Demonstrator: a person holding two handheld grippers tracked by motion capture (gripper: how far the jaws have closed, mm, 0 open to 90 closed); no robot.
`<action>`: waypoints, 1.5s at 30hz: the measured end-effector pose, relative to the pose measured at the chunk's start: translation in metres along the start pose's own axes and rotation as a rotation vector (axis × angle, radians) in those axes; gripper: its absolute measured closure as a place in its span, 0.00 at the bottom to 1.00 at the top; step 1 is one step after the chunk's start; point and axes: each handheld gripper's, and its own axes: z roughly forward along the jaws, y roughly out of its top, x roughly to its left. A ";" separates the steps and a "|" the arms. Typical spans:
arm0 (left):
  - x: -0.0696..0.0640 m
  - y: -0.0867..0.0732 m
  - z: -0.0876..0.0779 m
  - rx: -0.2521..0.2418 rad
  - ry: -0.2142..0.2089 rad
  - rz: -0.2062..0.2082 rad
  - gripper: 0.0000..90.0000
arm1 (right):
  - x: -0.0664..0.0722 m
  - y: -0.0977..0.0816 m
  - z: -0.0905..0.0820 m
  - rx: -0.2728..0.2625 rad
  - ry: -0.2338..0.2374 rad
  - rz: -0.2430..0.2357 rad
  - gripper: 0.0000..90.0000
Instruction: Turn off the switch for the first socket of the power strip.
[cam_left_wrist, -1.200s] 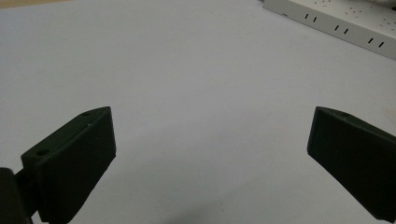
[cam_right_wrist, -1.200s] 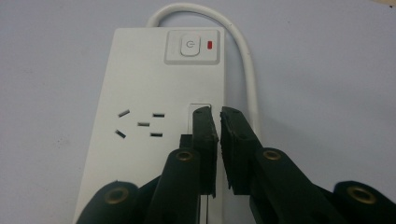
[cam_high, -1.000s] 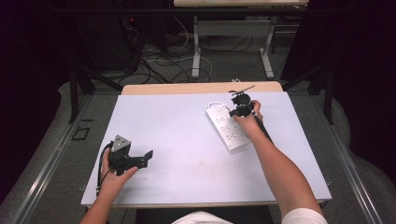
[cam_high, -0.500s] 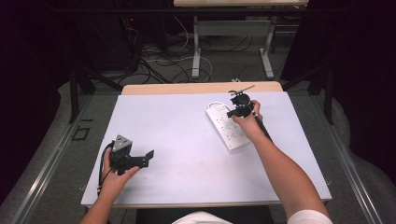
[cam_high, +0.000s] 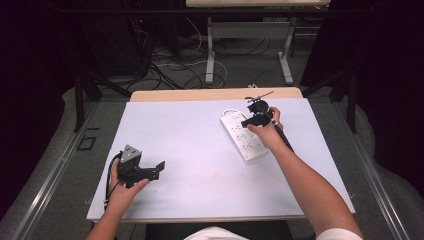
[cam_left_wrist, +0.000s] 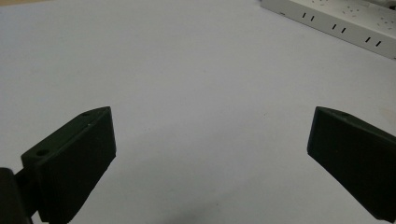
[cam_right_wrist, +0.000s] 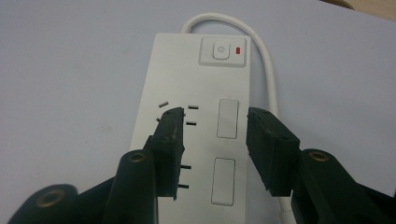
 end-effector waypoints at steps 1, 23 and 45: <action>0.000 0.000 0.000 0.000 0.000 0.001 0.02 | 0.002 0.000 -0.001 0.005 0.003 0.005 0.60; -0.001 0.000 -0.001 0.000 0.005 0.013 0.02 | 0.019 -0.006 -0.031 -0.019 0.042 -0.114 0.56; -0.001 0.000 -0.002 -0.004 0.009 0.011 0.02 | 0.022 -0.031 -0.051 -0.047 0.020 -0.183 0.36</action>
